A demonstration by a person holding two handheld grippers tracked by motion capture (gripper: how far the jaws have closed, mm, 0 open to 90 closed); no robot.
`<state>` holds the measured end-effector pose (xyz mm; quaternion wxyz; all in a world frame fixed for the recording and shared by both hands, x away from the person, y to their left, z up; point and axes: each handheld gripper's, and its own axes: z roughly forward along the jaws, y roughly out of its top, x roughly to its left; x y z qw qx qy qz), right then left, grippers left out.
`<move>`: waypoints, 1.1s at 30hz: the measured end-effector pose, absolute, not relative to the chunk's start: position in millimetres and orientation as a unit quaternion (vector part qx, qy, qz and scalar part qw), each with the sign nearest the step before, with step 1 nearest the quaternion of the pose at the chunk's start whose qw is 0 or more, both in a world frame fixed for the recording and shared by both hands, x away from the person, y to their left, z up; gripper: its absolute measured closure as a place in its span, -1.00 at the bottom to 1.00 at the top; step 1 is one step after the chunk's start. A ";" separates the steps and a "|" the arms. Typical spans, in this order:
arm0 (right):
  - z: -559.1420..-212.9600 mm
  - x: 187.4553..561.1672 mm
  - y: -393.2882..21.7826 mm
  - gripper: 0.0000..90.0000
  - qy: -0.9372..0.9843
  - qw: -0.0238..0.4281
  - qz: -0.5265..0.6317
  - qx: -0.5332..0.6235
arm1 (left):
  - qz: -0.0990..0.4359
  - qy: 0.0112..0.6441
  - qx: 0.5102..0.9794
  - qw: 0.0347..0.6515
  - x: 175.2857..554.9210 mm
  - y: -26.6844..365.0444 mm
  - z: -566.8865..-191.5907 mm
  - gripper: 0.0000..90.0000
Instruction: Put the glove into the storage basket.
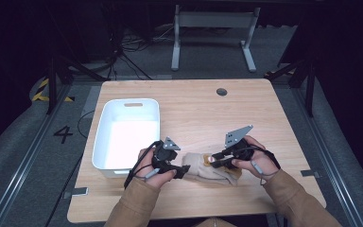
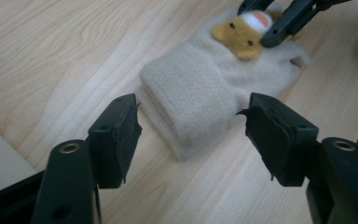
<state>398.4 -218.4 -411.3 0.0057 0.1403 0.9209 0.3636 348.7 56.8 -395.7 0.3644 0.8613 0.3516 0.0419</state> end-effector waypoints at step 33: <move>-415.3 385.0 -211.0 0.12 0.913 0.021 0.382 0.141 | 0.059 0.315 0.884 0.340 352.7 50.5 -393.8 -0.41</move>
